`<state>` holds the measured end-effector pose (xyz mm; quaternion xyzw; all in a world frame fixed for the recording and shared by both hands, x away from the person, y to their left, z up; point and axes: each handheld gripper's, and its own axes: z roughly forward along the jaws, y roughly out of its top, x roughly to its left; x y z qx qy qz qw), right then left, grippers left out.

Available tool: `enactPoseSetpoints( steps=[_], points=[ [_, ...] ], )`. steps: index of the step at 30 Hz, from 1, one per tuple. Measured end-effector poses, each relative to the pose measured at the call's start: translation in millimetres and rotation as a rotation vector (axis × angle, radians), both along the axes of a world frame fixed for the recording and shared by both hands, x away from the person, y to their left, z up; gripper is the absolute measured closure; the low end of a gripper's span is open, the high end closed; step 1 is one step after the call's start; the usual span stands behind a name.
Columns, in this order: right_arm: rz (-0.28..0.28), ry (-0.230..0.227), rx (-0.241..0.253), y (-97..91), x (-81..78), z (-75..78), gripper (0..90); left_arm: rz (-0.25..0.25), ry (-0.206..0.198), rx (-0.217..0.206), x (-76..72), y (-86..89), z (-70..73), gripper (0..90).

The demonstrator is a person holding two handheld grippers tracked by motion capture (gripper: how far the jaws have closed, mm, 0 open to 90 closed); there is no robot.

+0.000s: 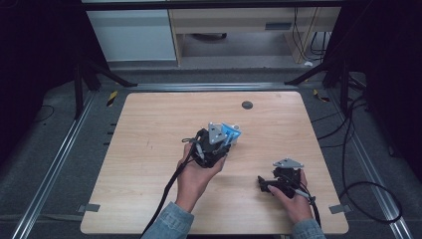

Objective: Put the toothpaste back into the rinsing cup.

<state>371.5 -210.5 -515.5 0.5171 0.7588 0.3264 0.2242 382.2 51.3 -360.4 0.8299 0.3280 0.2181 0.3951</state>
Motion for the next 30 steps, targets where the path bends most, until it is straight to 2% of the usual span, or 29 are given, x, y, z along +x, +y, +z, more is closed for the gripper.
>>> enactPoseSetpoints(
  steps=[4, 5, 14, 21, 30],
  points=[
    [-0.001, 0.0, 0.001, 0.1, 0.0, 0.0, 0.9, 0.017, -0.017, -0.025, 0.5, -0.8, 4.5, 71.7],
    [-0.001, 0.0, 0.001, 0.1, 0.0, 0.0, 0.9, 0.025, -0.029, -0.044, 0.4, -0.5, 7.5, 71.7],
    [0.0, -0.001, -0.001, 0.0, 0.1, 0.0, 0.9, 0.03, -0.077, -0.084, 0.0, -5.9, 20.6, 71.6],
    [-0.001, 0.001, 0.001, 0.1, 0.0, 0.1, 0.9, 0.031, -0.099, -0.103, 0.7, -10.8, 28.1, 71.6],
    [0.0, 0.0, -0.001, 0.1, 0.0, 0.0, 0.8, 0.021, -0.129, -0.125, 5.1, -13.0, 48.0, 71.6]
  ],
)
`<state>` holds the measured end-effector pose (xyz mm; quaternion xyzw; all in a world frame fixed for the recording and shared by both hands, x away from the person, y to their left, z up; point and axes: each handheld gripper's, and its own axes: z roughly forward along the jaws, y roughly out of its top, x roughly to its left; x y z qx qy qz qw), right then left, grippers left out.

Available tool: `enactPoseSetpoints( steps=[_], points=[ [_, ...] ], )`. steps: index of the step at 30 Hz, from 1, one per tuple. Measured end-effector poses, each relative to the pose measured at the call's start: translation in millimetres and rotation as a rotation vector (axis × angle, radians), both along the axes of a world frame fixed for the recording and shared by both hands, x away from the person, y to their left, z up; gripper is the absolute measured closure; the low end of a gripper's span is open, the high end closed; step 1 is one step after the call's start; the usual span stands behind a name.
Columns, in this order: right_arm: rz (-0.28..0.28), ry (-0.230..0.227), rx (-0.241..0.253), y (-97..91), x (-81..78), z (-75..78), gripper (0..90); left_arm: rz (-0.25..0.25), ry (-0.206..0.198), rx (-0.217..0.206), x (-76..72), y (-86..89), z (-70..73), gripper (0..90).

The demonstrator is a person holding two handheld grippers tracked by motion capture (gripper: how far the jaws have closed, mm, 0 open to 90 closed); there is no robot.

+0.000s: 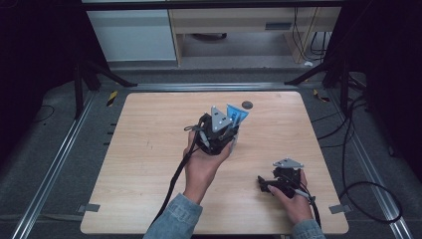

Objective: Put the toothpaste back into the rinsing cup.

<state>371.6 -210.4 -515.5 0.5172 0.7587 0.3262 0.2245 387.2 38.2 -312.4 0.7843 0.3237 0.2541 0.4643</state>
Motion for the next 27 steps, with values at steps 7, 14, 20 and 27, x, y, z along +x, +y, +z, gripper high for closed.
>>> enactPoseSetpoints(
  steps=[7, 14, 20, 27],
  points=[
    [0.0, 0.002, 0.002, 0.1, -0.2, 0.1, 0.9, 0.001, -0.045, -0.019, 8.2, -3.9, 13.6, 71.7],
    [0.001, 0.003, 0.001, 0.0, -0.2, 0.2, 0.9, 0.012, -0.061, -0.026, 17.0, -7.0, 16.0, 71.8],
    [0.001, 0.003, 0.002, 0.0, -0.2, 0.2, 0.9, 0.043, -0.067, -0.043, 21.6, -3.4, 17.4, 71.8],
    [0.001, 0.003, 0.002, 0.0, -0.2, 0.2, 0.9, 0.066, -0.086, -0.057, 23.6, 1.8, 20.9, 71.8]
  ],
)
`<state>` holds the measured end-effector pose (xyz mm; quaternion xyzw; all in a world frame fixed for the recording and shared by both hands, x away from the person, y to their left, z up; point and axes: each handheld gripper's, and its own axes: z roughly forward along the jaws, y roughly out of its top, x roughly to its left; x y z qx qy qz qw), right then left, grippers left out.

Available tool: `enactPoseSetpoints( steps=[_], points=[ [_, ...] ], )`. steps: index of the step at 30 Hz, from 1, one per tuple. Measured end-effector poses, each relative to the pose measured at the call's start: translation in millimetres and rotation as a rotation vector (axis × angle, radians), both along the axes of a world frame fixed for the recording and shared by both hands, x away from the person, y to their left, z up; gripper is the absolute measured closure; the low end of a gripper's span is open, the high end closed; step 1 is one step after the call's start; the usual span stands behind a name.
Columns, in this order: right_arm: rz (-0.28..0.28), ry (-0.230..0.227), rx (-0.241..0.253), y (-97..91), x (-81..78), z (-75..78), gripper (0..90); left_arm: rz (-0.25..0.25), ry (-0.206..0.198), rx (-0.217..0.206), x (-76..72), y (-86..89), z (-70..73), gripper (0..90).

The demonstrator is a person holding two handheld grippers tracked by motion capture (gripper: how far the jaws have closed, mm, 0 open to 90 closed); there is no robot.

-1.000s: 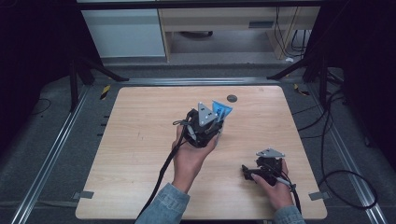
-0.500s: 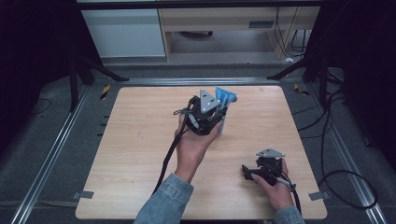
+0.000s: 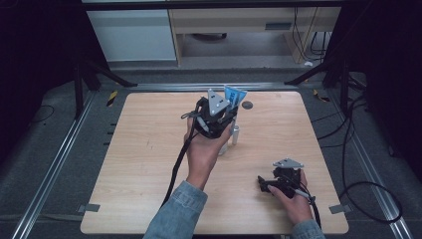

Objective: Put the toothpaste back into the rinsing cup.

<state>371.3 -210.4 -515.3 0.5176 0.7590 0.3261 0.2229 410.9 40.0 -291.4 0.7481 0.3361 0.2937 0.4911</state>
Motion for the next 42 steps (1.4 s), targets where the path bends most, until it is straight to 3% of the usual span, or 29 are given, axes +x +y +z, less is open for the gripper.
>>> enactPoseSetpoints(
  steps=[23, 42],
  points=[
    [0.0, -0.001, -0.001, -0.1, 0.0, 0.0, 0.9, 0.061, -0.05, -0.001, 14.6, 5.2, -3.7, 72.0],
    [0.001, -0.001, -0.001, -0.1, 0.0, 0.0, 0.9, 0.114, -0.068, -0.007, 21.0, 10.9, -22.8, 72.1]
  ],
)
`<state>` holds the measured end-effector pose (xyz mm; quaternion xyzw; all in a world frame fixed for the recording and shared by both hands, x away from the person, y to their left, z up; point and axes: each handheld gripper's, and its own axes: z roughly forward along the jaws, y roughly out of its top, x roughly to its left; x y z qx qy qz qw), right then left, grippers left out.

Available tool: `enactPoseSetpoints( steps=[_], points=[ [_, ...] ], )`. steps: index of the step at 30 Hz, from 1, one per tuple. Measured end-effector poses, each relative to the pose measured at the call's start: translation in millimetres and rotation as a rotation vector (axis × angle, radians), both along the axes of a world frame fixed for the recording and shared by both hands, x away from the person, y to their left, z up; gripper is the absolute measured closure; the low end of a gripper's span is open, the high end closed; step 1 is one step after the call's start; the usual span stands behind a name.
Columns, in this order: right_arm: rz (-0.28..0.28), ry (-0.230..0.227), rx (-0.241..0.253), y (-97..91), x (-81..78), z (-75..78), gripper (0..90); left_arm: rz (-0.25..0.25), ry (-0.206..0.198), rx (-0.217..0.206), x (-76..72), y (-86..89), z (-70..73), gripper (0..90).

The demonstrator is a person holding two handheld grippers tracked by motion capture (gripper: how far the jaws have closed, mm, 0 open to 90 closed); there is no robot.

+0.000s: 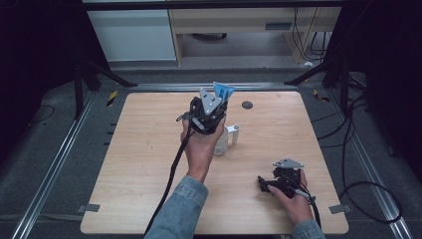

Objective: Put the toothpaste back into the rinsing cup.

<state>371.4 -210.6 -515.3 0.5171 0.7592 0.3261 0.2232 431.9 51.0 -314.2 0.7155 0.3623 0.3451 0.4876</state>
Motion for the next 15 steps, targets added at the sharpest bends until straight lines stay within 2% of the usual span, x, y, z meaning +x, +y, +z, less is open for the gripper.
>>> enactPoseSetpoints(
  steps=[15],
  points=[
    [0.0, -0.001, -0.001, 0.0, 0.0, 0.0, 0.9, 0.022, 0.023, 0.002, 4.5, -1.9, -17.5, 72.1]
  ],
)
